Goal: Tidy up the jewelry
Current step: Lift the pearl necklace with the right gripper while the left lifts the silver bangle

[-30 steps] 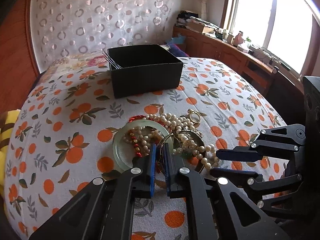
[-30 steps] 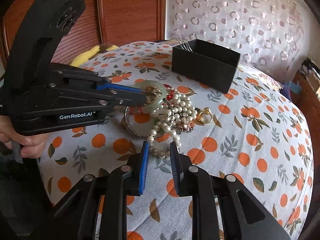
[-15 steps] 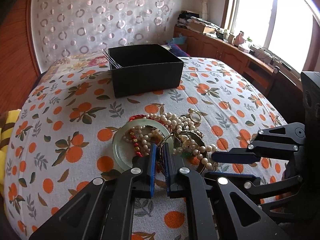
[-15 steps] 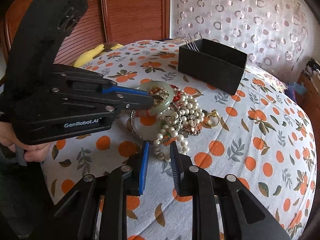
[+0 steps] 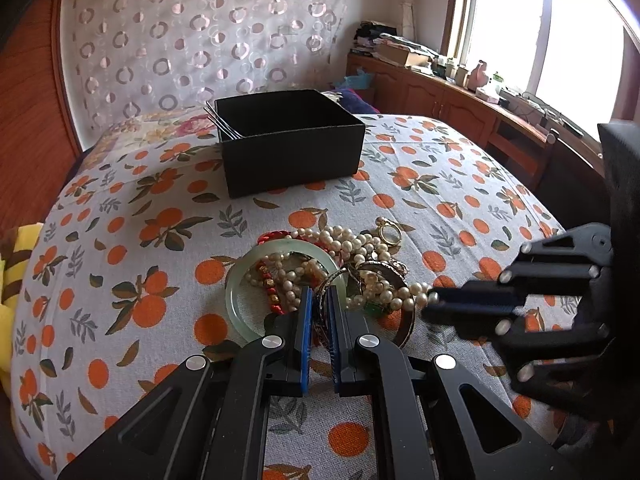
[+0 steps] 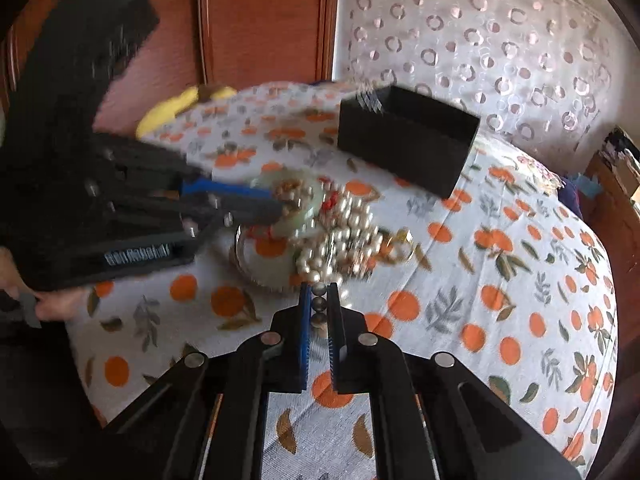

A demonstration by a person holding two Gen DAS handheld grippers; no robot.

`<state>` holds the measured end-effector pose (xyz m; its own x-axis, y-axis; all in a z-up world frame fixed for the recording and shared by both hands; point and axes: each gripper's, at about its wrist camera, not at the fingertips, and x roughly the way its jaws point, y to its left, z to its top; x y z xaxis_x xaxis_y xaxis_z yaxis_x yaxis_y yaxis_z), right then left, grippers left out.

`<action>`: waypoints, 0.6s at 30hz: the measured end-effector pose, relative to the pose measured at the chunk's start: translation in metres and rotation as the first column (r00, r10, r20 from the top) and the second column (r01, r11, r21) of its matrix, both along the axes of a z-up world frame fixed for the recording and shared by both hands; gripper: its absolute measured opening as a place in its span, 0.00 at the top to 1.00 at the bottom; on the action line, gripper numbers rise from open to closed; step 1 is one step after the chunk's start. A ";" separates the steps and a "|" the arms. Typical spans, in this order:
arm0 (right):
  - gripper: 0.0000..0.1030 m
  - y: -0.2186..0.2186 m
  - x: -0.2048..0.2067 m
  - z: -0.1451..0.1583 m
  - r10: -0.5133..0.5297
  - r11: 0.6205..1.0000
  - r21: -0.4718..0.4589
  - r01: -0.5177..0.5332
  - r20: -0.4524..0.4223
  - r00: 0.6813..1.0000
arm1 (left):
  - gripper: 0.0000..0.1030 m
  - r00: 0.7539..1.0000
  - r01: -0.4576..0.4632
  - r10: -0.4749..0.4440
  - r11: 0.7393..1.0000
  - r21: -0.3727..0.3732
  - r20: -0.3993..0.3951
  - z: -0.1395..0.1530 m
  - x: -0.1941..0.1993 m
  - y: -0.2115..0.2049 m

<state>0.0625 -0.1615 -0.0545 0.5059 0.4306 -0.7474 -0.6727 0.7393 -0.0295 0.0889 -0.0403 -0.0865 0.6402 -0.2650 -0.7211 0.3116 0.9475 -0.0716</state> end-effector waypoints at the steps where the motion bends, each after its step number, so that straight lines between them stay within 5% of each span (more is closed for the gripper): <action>1: 0.92 -0.001 0.001 0.005 0.002 1.000 0.020 -0.002 0.007 1.000 | 0.94 1.000 0.003 -0.003 1.000 0.001 0.001 0.000 0.000 -0.001; 18: 0.92 -0.002 0.027 0.056 0.002 0.981 0.192 -0.013 0.059 0.998 | 0.94 0.998 0.059 -0.059 0.998 -0.011 0.006 0.002 -0.007 -0.007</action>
